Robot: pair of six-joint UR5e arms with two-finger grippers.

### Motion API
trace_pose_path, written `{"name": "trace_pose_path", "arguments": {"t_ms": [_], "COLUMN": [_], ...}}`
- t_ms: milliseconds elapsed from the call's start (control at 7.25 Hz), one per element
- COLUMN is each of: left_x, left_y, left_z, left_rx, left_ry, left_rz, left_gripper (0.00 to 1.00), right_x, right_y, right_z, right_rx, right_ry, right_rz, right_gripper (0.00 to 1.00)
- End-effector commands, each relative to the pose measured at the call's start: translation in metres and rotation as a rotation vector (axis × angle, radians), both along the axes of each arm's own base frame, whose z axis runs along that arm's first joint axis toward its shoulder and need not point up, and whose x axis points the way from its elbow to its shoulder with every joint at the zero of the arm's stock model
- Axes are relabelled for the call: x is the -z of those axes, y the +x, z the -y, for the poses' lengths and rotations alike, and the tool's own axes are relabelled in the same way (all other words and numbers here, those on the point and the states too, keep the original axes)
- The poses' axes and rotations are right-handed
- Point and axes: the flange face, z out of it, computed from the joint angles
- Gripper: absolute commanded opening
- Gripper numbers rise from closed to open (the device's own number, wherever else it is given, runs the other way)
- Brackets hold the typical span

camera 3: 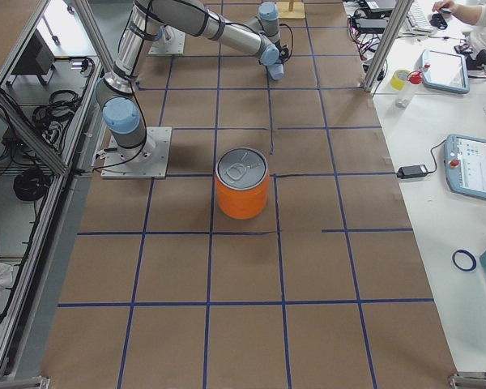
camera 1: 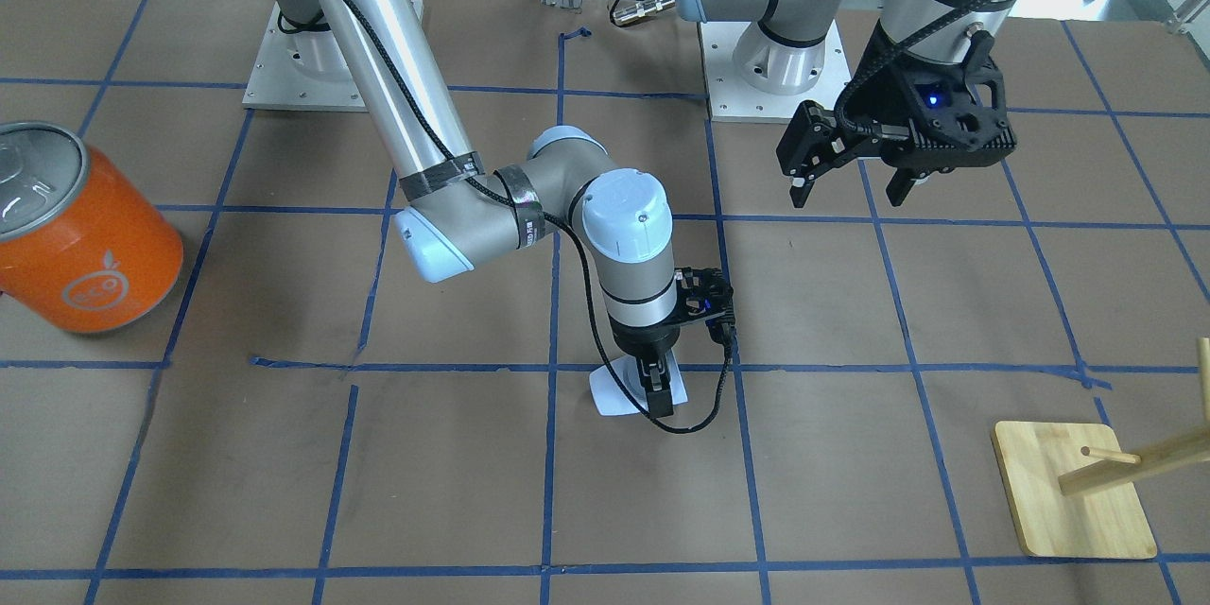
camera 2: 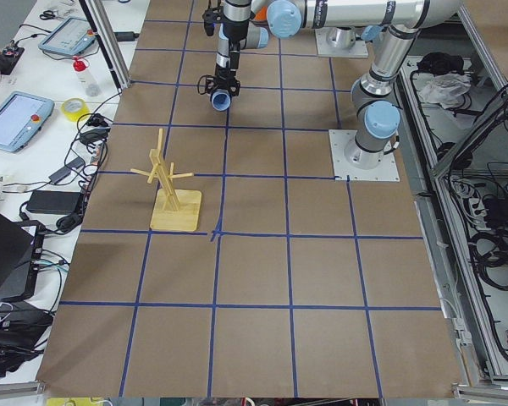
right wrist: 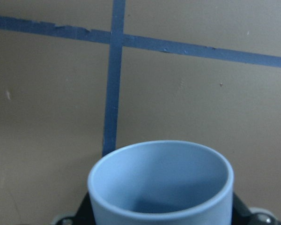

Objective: Flip cup
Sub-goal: 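Carry the cup with the right gripper toward the left arm's side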

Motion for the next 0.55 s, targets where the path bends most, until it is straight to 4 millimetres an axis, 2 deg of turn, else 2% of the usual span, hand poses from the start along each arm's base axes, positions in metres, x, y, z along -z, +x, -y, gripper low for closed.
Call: {"name": "trace_pose_path", "arguments": {"t_ms": [0, 138, 414], "left_x": [0.0, -0.001, -0.001], "left_y": [0.0, 0.0, 0.0], "left_z": [0.0, 0.0, 0.0], "left_rx": [0.0, 0.0, 0.0], "left_ry": [0.002, -0.001, -0.001], "left_rz": [0.001, 0.0, 0.0], "left_gripper": [1.0, 1.0, 1.0], "right_x": [-0.006, -0.017, -0.037], "right_y": [0.009, 0.003, -0.006], "right_z": [-0.005, 0.002, 0.01], "right_rx": [0.037, 0.121, 0.147], "right_ry": [0.055, 0.053, 0.022], "right_rz": [0.096, 0.107, 0.119], "right_gripper": [1.0, 1.0, 1.0]}}
